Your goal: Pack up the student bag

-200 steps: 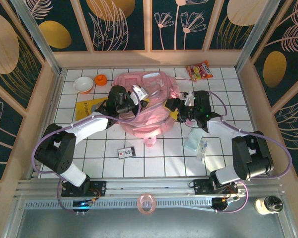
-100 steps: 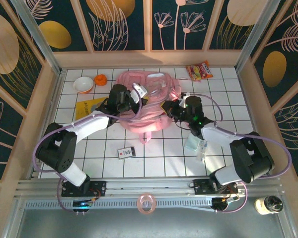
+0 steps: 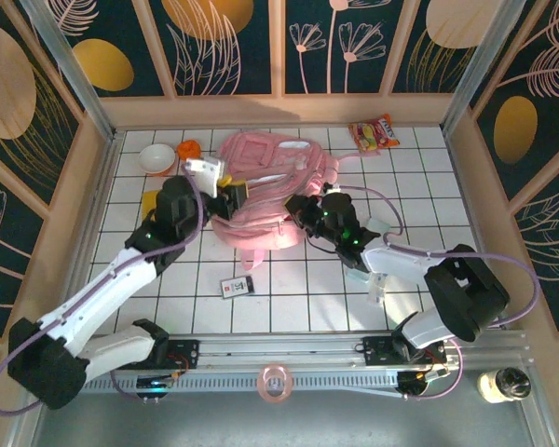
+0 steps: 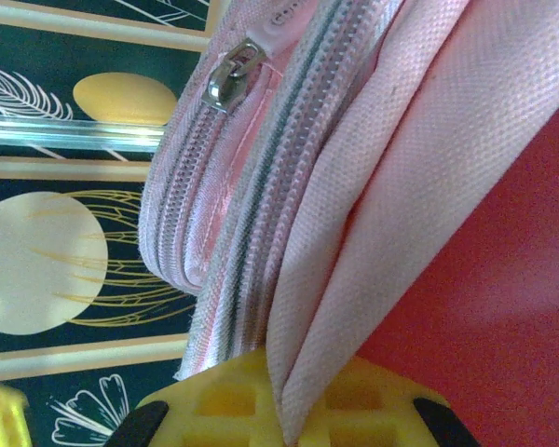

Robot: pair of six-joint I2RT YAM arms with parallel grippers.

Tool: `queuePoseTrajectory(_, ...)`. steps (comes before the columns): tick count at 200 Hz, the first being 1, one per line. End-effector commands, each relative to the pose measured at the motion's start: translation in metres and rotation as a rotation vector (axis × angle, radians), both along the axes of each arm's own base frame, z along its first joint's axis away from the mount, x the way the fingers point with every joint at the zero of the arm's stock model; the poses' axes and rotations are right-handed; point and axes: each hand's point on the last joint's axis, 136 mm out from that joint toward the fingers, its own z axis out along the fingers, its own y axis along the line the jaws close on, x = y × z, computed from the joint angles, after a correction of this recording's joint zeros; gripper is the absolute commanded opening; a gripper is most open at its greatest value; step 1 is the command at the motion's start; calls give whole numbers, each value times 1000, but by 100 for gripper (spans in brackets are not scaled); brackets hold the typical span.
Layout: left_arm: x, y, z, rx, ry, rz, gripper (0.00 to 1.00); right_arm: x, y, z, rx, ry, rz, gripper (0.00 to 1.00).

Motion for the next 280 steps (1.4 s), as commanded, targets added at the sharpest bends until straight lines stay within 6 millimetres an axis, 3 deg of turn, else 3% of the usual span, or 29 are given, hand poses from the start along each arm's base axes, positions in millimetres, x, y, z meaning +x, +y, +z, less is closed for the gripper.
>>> queuePoseTrajectory(1,-33,-8,-65,-78,327,35,43,16,11,55,117,-130,-60,0)
queuePoseTrajectory(38,-58,-35,-97,-100,518,11,41,17,27,59,126,-138,-33,0)
queuePoseTrajectory(75,-59,-56,-106,-117,546,11,42,15,38,62,128,-140,-10,0)
queuePoseTrajectory(140,-32,-55,-116,-128,526,144,41,13,46,69,117,-155,12,0)
queuePoseTrajectory(192,-16,-58,-108,-178,490,196,40,8,50,70,117,-155,31,0)
queuePoseTrajectory(243,-8,-54,-120,-161,490,256,29,5,54,73,110,-164,47,0)
queuePoseTrajectory(280,-6,-57,-123,-145,501,251,14,3,55,74,96,-170,58,0)
